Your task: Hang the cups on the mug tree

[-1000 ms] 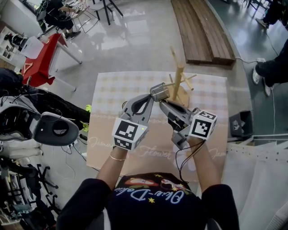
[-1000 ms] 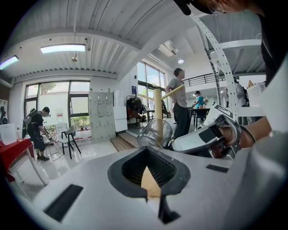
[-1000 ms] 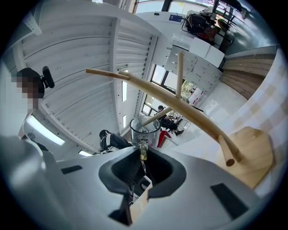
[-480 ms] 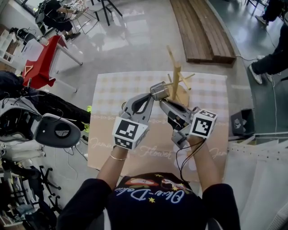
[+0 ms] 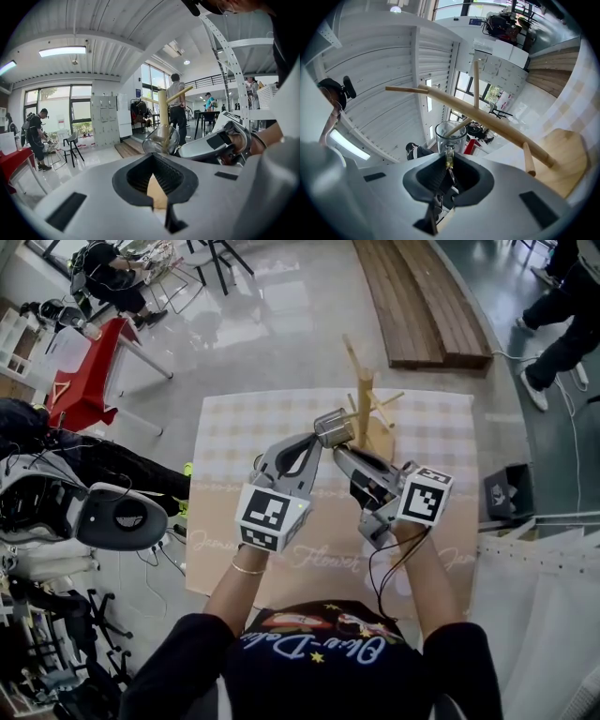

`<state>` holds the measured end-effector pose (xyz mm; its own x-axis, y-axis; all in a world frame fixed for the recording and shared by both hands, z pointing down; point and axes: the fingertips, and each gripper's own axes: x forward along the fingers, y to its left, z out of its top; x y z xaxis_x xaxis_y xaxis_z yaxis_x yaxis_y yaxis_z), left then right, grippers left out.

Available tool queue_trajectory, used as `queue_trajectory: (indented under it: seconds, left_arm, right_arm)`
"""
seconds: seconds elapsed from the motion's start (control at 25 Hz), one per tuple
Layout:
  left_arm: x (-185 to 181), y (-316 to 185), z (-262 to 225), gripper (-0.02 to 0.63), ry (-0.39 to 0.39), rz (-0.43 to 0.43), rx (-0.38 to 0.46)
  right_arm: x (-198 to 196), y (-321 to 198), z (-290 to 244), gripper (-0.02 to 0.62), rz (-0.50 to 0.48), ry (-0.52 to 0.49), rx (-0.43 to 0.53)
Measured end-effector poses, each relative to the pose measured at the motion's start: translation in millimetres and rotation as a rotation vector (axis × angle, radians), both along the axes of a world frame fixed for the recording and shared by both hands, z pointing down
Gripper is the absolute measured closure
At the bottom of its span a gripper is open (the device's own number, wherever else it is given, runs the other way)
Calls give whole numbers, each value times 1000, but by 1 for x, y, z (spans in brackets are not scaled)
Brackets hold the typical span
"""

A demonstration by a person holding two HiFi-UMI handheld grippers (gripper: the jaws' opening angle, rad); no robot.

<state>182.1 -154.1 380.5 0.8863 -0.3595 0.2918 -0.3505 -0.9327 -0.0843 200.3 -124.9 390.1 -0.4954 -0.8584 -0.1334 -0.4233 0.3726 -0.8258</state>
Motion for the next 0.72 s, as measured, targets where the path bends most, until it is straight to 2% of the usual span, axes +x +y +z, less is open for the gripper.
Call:
queue_trajectory:
  seconds: [0.72]
  left_arm:
    - [10, 2, -1, 604, -7, 19, 23]
  right_arm:
    - [7, 1, -1, 548, 10, -109, 30]
